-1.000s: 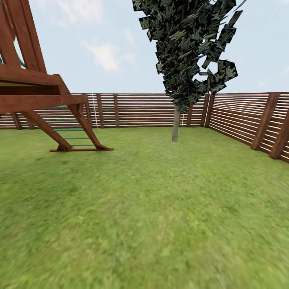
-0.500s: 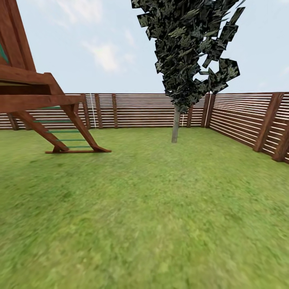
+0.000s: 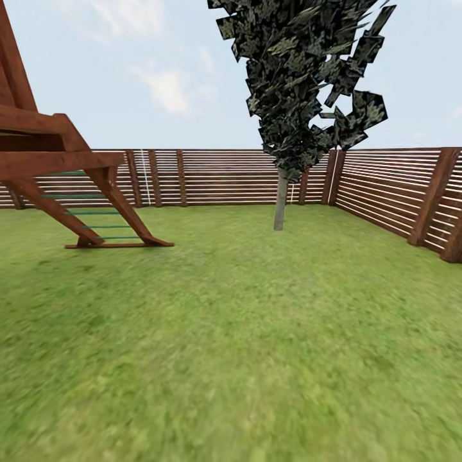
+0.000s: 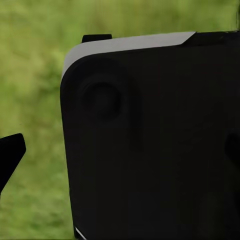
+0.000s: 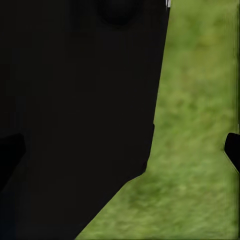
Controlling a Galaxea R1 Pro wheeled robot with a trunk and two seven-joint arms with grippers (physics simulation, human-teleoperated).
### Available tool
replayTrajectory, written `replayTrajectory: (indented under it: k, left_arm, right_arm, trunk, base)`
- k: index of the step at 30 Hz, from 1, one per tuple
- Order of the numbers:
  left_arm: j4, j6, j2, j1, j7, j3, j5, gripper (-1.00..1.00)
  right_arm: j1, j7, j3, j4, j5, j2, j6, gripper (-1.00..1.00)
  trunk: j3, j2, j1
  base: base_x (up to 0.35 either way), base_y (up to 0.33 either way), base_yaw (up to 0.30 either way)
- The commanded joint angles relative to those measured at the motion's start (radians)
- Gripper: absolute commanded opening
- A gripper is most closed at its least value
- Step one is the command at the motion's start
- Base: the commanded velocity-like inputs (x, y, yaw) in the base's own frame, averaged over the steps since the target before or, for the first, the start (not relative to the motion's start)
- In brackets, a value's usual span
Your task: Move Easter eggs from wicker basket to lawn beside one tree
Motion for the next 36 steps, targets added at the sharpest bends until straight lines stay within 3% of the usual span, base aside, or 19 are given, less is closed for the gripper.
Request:
replayTrajectory:
  k: [1,28,36]
  left_arm:
    - [-0.003,0.001,0.0,0.001,0.0,0.0,-0.004,1.0]
    - [-0.003,0.001,0.0,0.001,0.0,0.0,-0.004,1.0]
    - [-0.003,0.001,0.0,0.0,0.0,0.0,-0.004,1.0]
  right_arm:
    - [-0.001,-0.001,-0.001,0.001,0.008,0.0,0.0,1.0]
    - [-0.001,-0.001,-0.001,0.001,0.008,0.0,0.0,1.0]
    - [-0.001,-0.001,-0.002,0.001,0.008,0.0,0.0,1.0]
  trunk:
    - [-0.001,0.0,0.001]
    - [-0.001,0.0,0.001]
    - [-0.001,0.0,0.001]
  base:
    - [0.313,-0.099,0.0]
    - [0.313,-0.102,0.0]
    - [0.313,-0.104,0.154]
